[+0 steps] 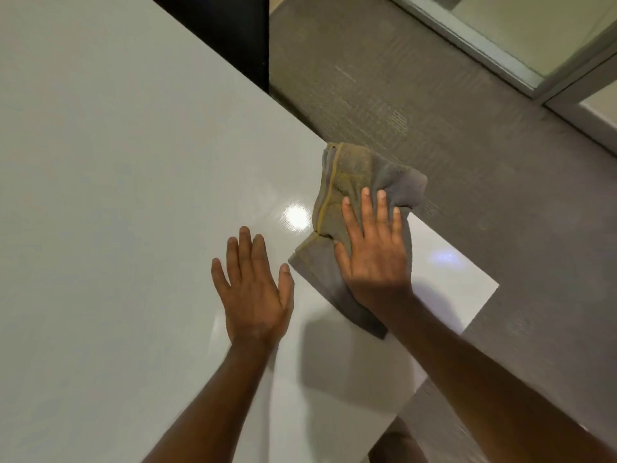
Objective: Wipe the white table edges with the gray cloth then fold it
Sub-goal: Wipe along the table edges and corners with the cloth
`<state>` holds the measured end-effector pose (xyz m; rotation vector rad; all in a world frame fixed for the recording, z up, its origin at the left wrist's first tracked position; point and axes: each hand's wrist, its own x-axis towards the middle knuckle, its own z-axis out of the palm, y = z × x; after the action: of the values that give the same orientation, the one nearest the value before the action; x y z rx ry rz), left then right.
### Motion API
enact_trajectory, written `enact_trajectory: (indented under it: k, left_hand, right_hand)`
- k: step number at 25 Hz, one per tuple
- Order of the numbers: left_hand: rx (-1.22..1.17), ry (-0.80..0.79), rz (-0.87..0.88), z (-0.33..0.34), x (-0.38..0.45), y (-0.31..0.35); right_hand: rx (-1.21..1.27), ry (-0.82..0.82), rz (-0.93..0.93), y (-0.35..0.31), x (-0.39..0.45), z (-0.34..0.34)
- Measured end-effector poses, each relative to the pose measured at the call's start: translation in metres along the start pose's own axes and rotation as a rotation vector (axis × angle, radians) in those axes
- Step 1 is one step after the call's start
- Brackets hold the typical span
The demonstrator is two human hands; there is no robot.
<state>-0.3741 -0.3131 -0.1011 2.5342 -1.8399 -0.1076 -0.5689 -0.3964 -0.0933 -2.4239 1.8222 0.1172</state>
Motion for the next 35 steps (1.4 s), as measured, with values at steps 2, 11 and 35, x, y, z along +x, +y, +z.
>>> enact_trajectory:
  k: [2,11,35]
  left_hand:
    - [0.0,-0.031,-0.005,-0.003,0.001,0.002]
    - [-0.009,-0.086,-0.037,-0.006,0.007,0.003]
    - [-0.124,-0.023,0.127,-0.012,-0.027,0.028]
  right_hand:
    - [0.01,-0.013,-0.051,-0.007,0.035,-0.006]
    - [0.023,-0.016,-0.274,-0.068,0.18,-0.026]
    - [0.203,0.038,0.529,-0.06,-0.238,0.031]
